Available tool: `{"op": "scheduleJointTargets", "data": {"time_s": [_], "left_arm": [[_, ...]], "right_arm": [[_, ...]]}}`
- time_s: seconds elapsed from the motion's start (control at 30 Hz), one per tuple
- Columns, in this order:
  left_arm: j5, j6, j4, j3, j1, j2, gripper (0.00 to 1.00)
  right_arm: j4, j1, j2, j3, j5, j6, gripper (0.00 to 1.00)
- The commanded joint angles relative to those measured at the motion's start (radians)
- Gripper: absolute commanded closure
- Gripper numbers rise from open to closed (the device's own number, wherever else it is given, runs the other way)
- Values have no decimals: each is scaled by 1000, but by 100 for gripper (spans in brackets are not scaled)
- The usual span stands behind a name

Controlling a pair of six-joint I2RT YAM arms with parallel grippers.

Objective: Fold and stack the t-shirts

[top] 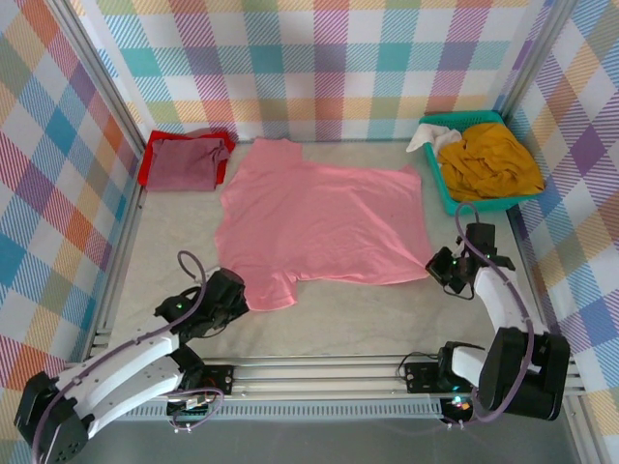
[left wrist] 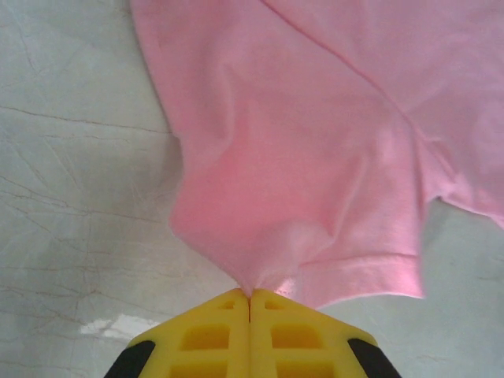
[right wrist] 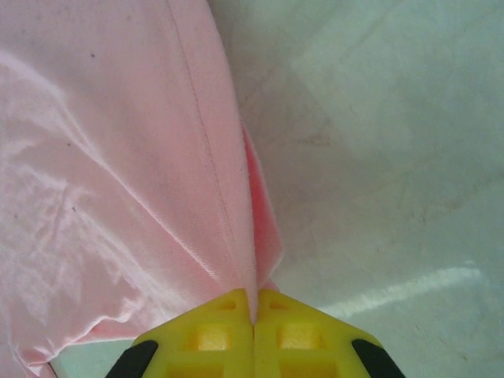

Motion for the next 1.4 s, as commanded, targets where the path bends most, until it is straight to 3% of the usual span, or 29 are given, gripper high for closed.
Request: {"op": "scheduleJointTargets", "data": {"time_s": [0.0,0.13,0.23,0.33,0.53,0.7,0.97,1.17,1.37], "left_arm": [[67,11,-106,-8,-9,-92,100],[103,0,-211,27,-9,-197,100],[66,14,-300,79,-9,-248,100],[58,18,-275,88,-9,-263,100],[7,131,-218,254,8,-24,100],[126,263,-100,379,139,191,100],[270,469,-78,628,350,489,100],[303,604,-165,830,386,710,100],[318,630,-115,857,444,777,100]], "right_arm": [[-104,4,-39,-26,11,9,100],[-118,3,-73,-38,29,41,100],[-111,1,-67,-30,17,47,100],[-110,1,-73,-7,0,50,100],[-153,0,-67,61,39,17,100],[-115,1,24,109,14,5,100],[-83,0,159,212,41,-23,100],[-75,0,265,275,23,-38,96],[-85,1,305,334,44,-48,97]]}}
